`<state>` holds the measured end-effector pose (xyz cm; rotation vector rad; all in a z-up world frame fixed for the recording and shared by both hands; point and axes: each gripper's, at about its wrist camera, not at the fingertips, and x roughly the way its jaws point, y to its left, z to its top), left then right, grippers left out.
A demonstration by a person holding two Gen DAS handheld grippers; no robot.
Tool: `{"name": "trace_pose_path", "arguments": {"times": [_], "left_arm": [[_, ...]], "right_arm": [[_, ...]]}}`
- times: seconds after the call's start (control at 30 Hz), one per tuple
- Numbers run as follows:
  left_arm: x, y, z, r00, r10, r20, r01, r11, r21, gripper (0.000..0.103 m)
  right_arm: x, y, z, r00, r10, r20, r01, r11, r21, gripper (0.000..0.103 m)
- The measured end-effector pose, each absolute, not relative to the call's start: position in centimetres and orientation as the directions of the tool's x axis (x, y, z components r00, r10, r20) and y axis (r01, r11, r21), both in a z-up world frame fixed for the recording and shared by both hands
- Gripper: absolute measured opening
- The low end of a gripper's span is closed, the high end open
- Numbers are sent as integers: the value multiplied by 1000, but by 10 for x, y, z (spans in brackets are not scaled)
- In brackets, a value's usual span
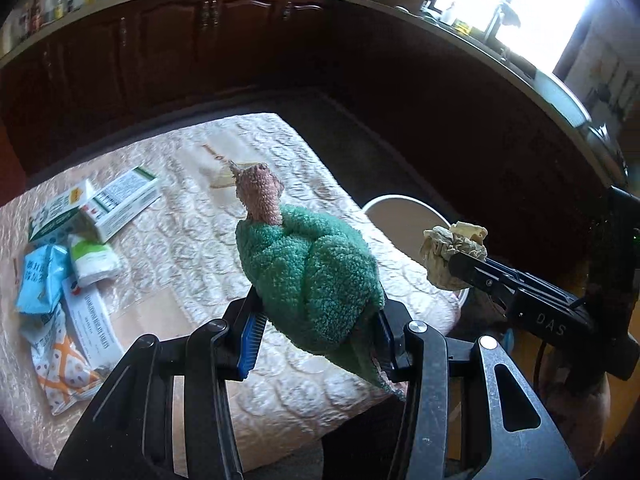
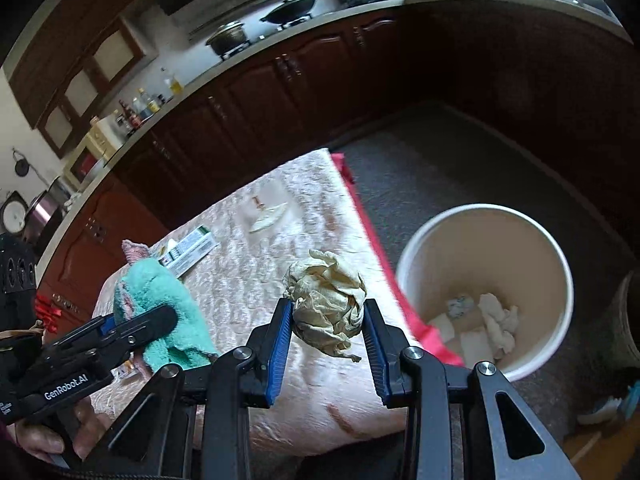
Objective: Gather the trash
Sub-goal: 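Carry the paper ball and green towel to the bin and release them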
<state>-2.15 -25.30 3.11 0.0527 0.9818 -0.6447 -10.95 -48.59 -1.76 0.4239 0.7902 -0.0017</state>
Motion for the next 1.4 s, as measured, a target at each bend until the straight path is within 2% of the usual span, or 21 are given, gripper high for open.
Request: {"name": "trace_pose_path", "arguments": {"times": [0.5, 1.13, 1.27, 1.4], "left_arm": [[-9, -329, 32, 316, -532, -785, 609, 749, -262, 44], [4, -430, -9, 241, -519, -820, 669, 701, -247, 45], [5, -436, -17, 226, -517, -826, 668, 699, -255, 48], [12, -434, -24, 210, -521, -827, 653, 704, -278, 56]], "right_arm": [[-142, -562, -25, 712, 40, -701, 334, 859, 388, 34], [-141, -611, -76, 631, 12, -775, 467, 792, 393, 34], [-138, -615, -85, 619, 11, -785, 481, 785, 391, 39], [-136, -617, -91, 613, -5, -790, 499, 777, 383, 57]]}}
